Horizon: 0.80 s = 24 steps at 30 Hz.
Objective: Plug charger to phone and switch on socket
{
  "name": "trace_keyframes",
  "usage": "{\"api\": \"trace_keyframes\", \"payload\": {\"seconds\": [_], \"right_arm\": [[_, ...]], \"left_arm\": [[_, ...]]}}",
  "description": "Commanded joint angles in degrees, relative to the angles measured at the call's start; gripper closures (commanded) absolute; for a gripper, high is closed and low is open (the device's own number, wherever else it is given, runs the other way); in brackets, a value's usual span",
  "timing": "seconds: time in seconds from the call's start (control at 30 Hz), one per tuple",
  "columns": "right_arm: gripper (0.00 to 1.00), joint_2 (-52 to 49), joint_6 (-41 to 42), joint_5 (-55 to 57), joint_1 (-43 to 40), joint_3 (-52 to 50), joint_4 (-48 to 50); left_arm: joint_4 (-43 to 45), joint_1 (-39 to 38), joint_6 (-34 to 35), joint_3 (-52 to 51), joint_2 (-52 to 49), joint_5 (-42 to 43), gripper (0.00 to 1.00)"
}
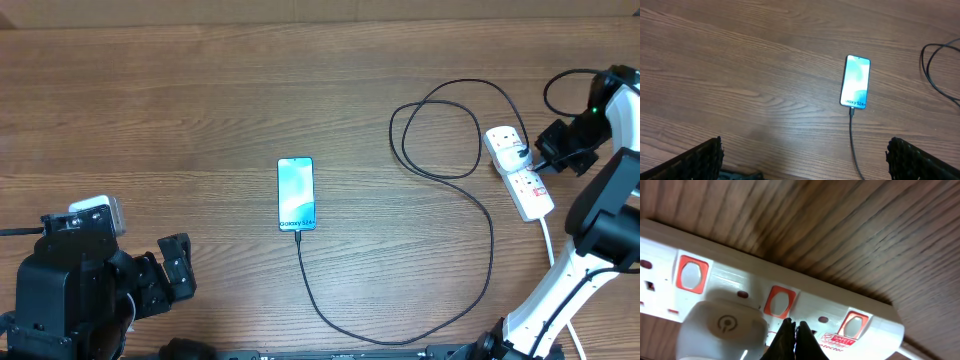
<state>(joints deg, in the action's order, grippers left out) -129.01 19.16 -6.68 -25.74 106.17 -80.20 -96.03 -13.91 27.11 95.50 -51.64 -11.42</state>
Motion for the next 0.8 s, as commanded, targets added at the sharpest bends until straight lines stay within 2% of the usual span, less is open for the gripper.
{"api": "trace_keyframes", "payload": {"seconds": [0.0,0.47,0.77], "right_arm": [[0.96,-0.09,-0.61,-0.74,0.33,-0.39,0.55],[0.96,-0.22,-1.46,-3.74,0.39,-0.52,1.57],[0.96,-0.35,-1.20,-3.93,1.51,-5.90,6.32]], "left_arm": [[0.09,-0.37,1.20,-0.15,0.04,-1.01,0.00],[0.09,-0.37,1.20,-0.15,0.04,-1.03,0.00],[0.09,-0.37,1.20,-0.15,0.04,-1.03,0.01]]}}
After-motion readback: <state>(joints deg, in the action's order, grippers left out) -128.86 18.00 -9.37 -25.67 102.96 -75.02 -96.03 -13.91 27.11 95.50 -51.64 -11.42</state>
